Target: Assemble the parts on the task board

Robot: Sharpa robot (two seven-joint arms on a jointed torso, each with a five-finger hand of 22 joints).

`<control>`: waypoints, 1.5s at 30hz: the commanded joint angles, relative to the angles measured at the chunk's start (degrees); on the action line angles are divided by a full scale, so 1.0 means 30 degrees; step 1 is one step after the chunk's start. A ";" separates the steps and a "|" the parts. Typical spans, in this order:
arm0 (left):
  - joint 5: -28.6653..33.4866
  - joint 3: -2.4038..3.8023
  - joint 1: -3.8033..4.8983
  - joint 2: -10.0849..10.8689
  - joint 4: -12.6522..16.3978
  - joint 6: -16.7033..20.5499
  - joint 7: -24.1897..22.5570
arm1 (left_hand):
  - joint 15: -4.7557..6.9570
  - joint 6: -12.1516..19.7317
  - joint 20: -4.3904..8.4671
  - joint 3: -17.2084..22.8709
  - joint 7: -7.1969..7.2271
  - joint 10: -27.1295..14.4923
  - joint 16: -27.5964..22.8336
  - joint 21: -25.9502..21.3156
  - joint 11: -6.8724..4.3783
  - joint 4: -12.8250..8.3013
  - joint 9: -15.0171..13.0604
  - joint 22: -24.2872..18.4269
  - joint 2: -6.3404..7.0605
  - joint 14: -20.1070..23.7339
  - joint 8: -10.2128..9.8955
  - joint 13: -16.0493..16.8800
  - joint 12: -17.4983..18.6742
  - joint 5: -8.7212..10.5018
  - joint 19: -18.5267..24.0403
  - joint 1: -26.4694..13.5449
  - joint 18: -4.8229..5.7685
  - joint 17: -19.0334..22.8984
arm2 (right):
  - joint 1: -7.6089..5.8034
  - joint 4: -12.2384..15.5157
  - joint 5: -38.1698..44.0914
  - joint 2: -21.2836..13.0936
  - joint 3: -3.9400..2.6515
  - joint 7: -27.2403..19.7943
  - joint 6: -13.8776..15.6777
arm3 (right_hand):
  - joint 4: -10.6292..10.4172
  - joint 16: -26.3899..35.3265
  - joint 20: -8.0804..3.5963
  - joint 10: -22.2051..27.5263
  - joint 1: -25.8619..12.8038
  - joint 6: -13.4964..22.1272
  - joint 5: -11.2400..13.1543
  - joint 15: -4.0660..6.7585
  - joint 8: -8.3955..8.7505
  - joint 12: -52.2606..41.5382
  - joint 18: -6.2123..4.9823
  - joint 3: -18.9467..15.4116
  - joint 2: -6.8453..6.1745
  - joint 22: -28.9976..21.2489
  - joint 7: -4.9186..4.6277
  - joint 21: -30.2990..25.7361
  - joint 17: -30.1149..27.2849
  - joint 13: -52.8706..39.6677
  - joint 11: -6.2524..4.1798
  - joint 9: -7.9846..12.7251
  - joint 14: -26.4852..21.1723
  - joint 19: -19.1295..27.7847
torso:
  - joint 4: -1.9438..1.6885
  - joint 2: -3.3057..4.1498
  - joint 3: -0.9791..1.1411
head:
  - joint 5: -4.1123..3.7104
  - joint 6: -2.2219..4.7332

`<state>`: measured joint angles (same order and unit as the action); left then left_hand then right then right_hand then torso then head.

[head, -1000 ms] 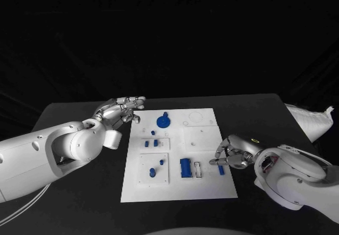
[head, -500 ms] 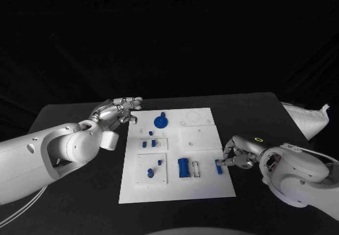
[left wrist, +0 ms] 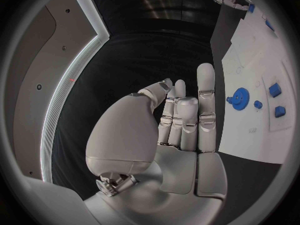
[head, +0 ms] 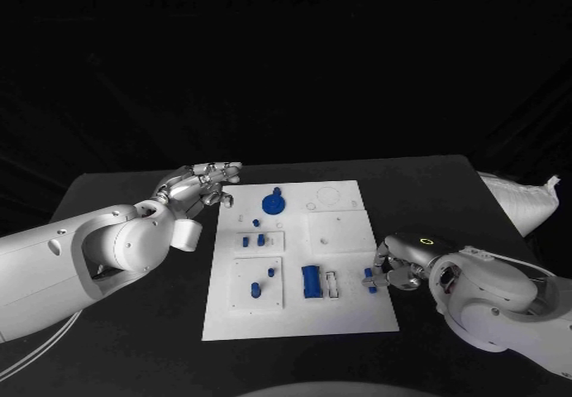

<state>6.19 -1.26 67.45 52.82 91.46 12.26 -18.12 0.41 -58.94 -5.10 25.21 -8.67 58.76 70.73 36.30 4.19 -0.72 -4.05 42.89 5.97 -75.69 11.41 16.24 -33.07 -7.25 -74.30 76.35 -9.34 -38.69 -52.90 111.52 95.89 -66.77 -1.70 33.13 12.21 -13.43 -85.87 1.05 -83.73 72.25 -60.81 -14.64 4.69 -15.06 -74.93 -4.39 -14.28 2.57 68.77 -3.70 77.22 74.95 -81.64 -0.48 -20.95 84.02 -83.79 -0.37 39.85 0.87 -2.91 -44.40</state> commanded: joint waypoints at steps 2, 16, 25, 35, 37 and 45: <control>-0.0076 0.0009 0.0002 -0.0013 0.0020 -0.0374 -0.0087 | 0.0058 0.0130 -0.0006 -0.0107 -0.0034 -0.0119 -0.0057 -0.0103 -0.0052 -0.0005 -0.0009 -0.0025 -0.0125 0.0133 0.0099 -0.0017 -0.0059 -0.0068 0.0170 -0.0130 -0.0332 0.0018 | 0.0120 -0.0146 0.0377 0.0172 0.0042 0.0092 -0.0667 | 0.0093 -0.0010 0.0064 -0.0186 0.0561 -0.0061 -0.0115 -0.0012 0.0108 -0.0084 0.0047 0.0184 0.0169 0.0028 -0.0042 -0.0006 0.2512 0.0819 -0.0074 0.0034 0.1511 0.0010 | 0.0017 0.0003 -0.0012 | 0.0029 -0.0034; -0.0076 0.0009 0.0001 0.0028 0.0041 -0.0386 -0.0081 | 0.0058 0.0130 -0.0006 -0.0107 -0.0034 -0.0119 -0.0057 -0.0103 -0.0052 -0.0005 -0.0009 -0.0025 -0.0125 0.0133 0.0099 -0.0017 -0.0059 -0.0068 0.0170 -0.0130 -0.0332 0.0018 | 0.0290 -0.0381 0.2326 0.0789 0.0043 0.0086 -0.2761 | 0.2311 -0.0052 -0.0113 -0.0135 0.4253 -0.0507 0.3700 0.0168 0.0721 -0.0011 0.0086 0.3506 0.0758 0.0235 0.0150 0.0076 0.2637 0.0738 -0.0271 0.0056 0.1522 -0.0021 | -0.0002 -0.0009 -0.0022 | 0.0072 -0.0083; -0.0076 0.0009 0.0001 0.0082 0.0065 -0.0371 -0.0108 | 0.0055 0.0145 -0.0009 -0.0099 -0.0032 -0.0144 -0.0064 -0.0129 -0.0054 -0.0014 -0.0008 -0.0042 -0.0139 0.0149 0.0115 -0.0026 -0.0071 -0.0073 0.0180 -0.0116 -0.0336 0.0052 | 0.0372 -0.0346 0.3653 0.1001 0.0043 0.0096 -0.3927 | 0.2982 -0.0106 -0.0072 -0.0109 0.4361 -0.0946 0.3726 0.0152 0.1185 0.0119 0.0122 0.5041 0.0147 0.0419 0.0143 0.0157 0.2771 0.0764 -0.0264 0.0168 0.1541 -0.0054 | 0.0020 -0.0012 -0.0019 | 0.0122 -0.0131; -0.0076 0.0009 0.0001 0.0120 0.0093 -0.0383 -0.0127 | 0.0056 0.0150 -0.0010 -0.0087 -0.0028 -0.0154 -0.0060 -0.0129 -0.0058 -0.0028 -0.0008 -0.0040 -0.0151 0.0150 0.0125 -0.0030 -0.0079 -0.0078 0.0181 -0.0093 -0.0336 0.0046 | 0.0385 -0.0131 0.1350 0.1057 0.0039 0.0072 -0.1247 | 0.1895 -0.0163 -0.0127 -0.0219 0.2884 -0.0678 0.3336 0.0056 0.2245 0.0038 0.0133 0.8771 0.1096 0.0570 -0.0092 0.0246 0.2903 0.0627 -0.0172 0.0465 0.1569 -0.0122 | 0.0027 -0.0011 -0.0006 | 0.0159 -0.0150; -0.0076 0.0009 0.0001 0.0123 0.0091 -0.0388 -0.0121 | 0.0056 0.0150 -0.0010 -0.0087 -0.0028 -0.0154 -0.0060 -0.0129 -0.0058 -0.0028 -0.0008 -0.0040 -0.0151 0.0150 0.0125 -0.0030 -0.0079 -0.0078 0.0181 -0.0093 -0.0336 0.0046 | 0.0383 -0.0037 0.0382 0.1032 0.0036 0.0054 -0.0528 | 0.2024 -0.0177 -0.0035 -0.0213 0.2826 -0.0669 0.3606 -0.0006 0.2507 0.0034 0.0144 1.0420 0.0985 0.0585 -0.0167 0.0251 0.2932 0.0596 -0.0108 0.0607 0.1575 -0.0123 | 0.0017 -0.0014 -0.0006 | 0.0174 -0.0158; -0.0076 0.0009 0.0001 0.0117 0.0101 -0.0559 -0.0124 | 0.0063 0.0169 -0.0008 -0.0023 -0.0022 -0.0213 -0.0069 -0.0178 -0.0066 -0.0145 -0.0010 -0.0068 -0.0166 0.0186 0.0177 -0.0054 -0.0110 -0.0094 0.0204 0.0054 -0.0348 0.0099 | 0.0360 0.0342 -0.2998 0.0928 0.0021 -0.0032 0.1625 | 0.2997 -0.0205 0.0136 -0.0329 -0.0562 -0.1465 0.3607 -0.0106 0.3091 0.0022 0.0145 1.7707 -0.1873 0.0706 -0.0234 0.0306 0.3021 0.0480 0.0048 0.0656 0.1594 -0.0121 | 0.0005 -0.0005 -0.0016 | 0.0175 -0.0206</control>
<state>6.15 -1.26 67.44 53.21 91.60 12.02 -18.10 0.62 -58.94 -5.31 25.11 -8.67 58.55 70.73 36.05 3.98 -0.82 -4.05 42.74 5.97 -75.48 11.63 16.12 -33.07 -7.25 -74.09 76.35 -9.33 -38.45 -52.10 112.47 93.83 -63.97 -1.83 32.89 14.26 -8.35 -86.14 1.26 -83.86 70.98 -63.29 -3.32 4.29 -5.67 -74.70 -4.39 34.73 -2.89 70.83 -5.06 77.94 74.92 -74.94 -0.60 -17.62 84.03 -84.00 -0.35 39.82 0.84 -2.37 -45.01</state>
